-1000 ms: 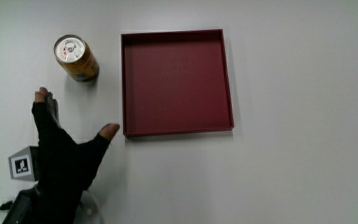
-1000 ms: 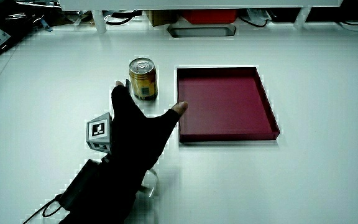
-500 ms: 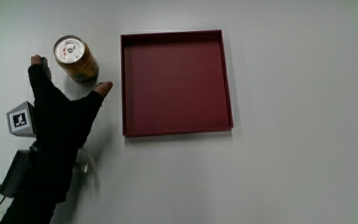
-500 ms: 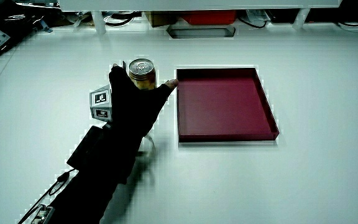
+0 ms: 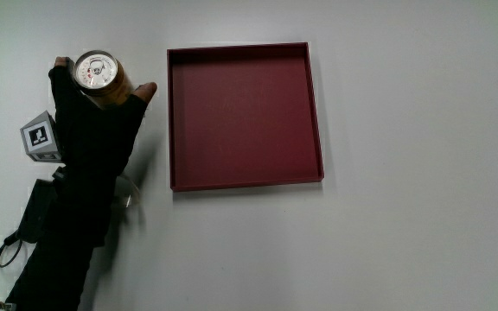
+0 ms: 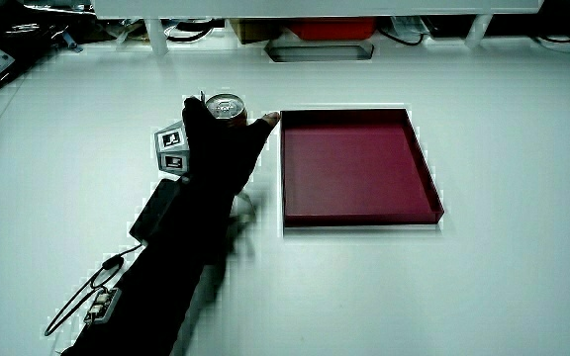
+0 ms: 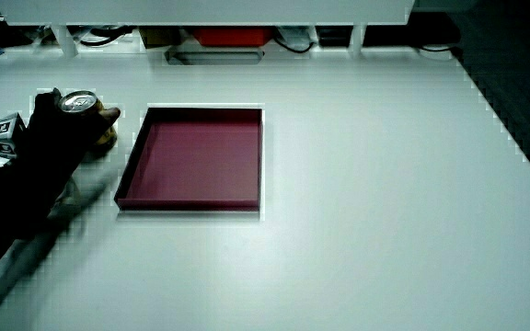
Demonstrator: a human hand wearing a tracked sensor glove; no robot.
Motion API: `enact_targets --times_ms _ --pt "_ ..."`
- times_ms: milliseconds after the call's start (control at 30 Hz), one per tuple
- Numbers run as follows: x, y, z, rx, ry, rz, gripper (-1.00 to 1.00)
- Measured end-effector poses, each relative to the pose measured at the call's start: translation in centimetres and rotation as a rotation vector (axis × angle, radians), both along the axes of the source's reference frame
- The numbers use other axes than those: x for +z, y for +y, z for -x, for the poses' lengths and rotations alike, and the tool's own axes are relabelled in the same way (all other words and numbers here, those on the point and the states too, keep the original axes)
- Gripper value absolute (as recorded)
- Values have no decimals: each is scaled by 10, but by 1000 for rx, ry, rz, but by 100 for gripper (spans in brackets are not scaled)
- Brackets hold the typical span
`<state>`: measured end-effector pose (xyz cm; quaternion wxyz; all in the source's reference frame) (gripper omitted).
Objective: Pick red bull from desk
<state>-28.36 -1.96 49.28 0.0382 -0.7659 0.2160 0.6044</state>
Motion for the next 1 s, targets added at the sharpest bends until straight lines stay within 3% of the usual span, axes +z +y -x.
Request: enact_targets --times_ms 500,900,1000 --pt "4 -2 16 -117 -8 -18 28" --pt "-6 -1 15 -124 -104 -49 48" --pt "-8 -3 15 -95 -143 -64 53"
